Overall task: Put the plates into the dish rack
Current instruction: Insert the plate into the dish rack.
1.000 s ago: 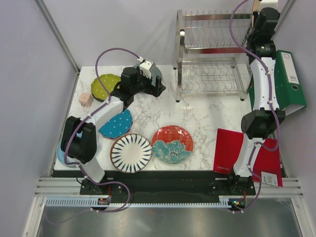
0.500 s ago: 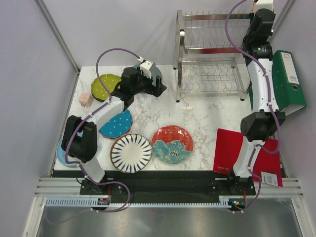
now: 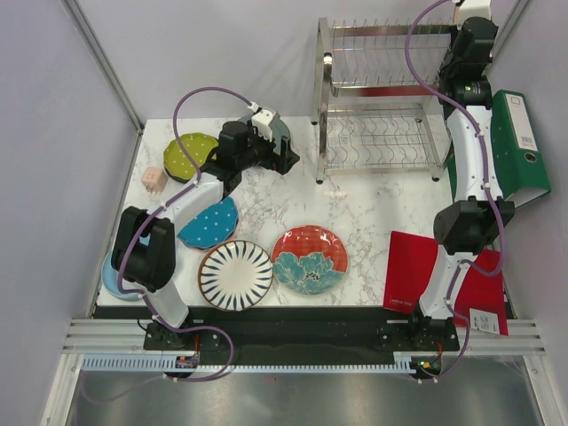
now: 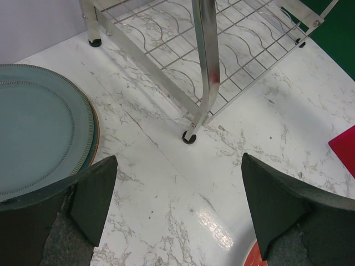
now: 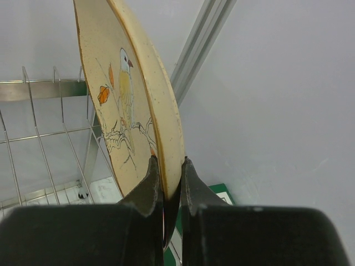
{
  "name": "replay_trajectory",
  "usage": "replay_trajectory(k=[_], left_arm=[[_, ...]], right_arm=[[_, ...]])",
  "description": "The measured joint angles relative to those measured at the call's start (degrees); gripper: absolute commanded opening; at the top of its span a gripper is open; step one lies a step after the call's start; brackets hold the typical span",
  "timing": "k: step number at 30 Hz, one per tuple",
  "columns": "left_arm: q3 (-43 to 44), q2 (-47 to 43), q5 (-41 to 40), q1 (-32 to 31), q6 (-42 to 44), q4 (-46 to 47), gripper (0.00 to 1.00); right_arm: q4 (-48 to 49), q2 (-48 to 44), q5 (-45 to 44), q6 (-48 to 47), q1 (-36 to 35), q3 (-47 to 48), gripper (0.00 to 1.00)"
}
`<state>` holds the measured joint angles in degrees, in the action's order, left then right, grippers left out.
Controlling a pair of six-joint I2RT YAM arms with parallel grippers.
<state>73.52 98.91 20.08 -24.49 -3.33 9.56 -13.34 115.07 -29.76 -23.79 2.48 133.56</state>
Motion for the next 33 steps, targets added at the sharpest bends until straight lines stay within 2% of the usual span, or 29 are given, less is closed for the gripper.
replay_trajectory(k=[22,33], left_arm=[[-0.02,1.25,1.51,0.0,-0.94,1.27,1.0],[0.0,1.57,2.12,0.0,-1.33,1.33,1.0]], right_arm=[[1.33,-0.55,0.59,0.55,-0.81,0.76,0.0],[-1.16,-5.55,1.6,3.15,-2.1,-1.7,0.0]])
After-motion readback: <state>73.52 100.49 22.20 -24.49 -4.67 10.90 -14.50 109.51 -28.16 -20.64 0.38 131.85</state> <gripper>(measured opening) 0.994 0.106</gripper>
